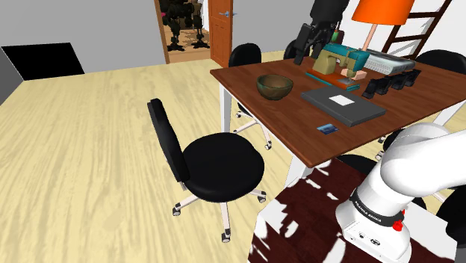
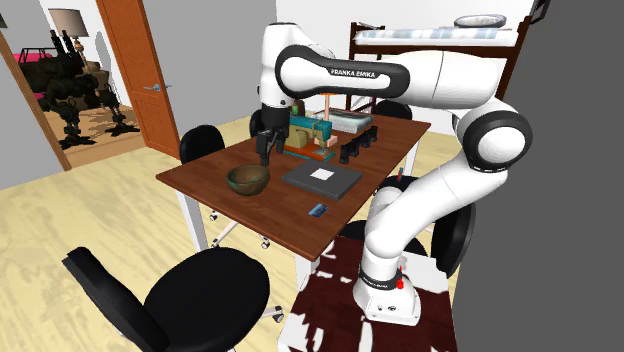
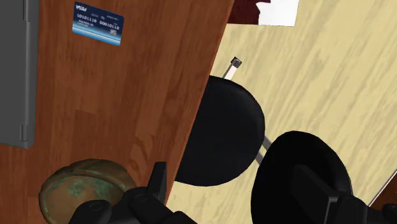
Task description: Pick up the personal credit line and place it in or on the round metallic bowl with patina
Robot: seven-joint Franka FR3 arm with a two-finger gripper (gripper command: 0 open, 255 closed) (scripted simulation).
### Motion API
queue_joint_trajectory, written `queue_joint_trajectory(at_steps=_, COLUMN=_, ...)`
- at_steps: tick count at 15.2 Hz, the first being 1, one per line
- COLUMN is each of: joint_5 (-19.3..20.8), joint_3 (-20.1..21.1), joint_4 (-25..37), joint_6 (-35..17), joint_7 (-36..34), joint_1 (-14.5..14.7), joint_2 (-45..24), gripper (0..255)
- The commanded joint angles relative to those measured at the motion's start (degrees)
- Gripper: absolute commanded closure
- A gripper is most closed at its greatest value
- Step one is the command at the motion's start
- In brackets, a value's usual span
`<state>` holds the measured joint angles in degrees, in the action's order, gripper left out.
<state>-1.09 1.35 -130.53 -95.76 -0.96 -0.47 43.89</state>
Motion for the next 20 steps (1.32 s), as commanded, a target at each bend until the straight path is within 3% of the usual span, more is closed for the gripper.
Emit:
queue_joint_trajectory(at_steps=1, joint_5=0.0, joint_3=0.0, joint_4=0.0, joint_6=0.0, joint_7=0.0, joint_1=0.0, joint_2=0.0, gripper=0)
queue_joint_trajectory(at_steps=11, joint_5=12.1, joint_3=-4.1, joint_4=-14.7, joint_6=-1.7, joint_7=24.6, joint_1=4.9, joint_2=0.7, gripper=0)
queue_joint_trajectory(at_steps=20, joint_5=29.1, joint_3=-9.7, joint_4=-27.6, joint_6=-7.9, joint_7=46.3, joint_1=5.4, joint_2=0.4, gripper=0)
